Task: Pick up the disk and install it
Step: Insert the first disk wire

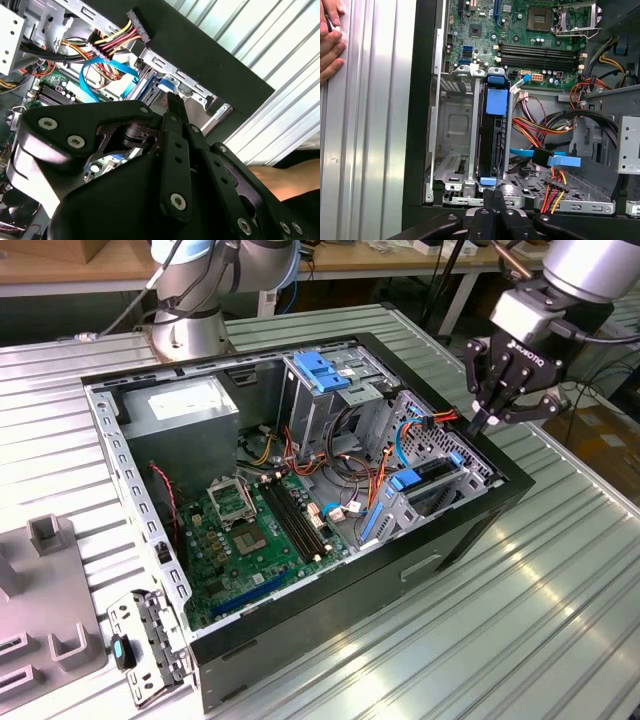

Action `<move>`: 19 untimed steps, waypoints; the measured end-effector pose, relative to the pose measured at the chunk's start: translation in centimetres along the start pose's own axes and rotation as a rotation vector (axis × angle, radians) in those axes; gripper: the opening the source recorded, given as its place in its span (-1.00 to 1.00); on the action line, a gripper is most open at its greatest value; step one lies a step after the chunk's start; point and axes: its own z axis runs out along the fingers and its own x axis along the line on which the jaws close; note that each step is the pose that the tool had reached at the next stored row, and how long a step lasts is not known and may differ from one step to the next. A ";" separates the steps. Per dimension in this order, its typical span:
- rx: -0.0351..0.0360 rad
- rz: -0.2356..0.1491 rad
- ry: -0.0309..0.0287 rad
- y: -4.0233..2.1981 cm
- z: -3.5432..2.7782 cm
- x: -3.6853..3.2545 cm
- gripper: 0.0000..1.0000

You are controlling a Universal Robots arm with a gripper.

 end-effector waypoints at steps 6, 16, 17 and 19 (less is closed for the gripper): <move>-0.0001 -0.009 -0.0001 -0.55 0.01 -0.06 -0.79; -0.0016 -0.115 -0.0006 -0.79 0.05 -0.80 -0.79; -0.0017 -0.117 -0.0007 -0.91 0.07 -1.09 -0.79; -0.0017 -0.119 -0.0008 -1.13 0.07 -1.45 -0.79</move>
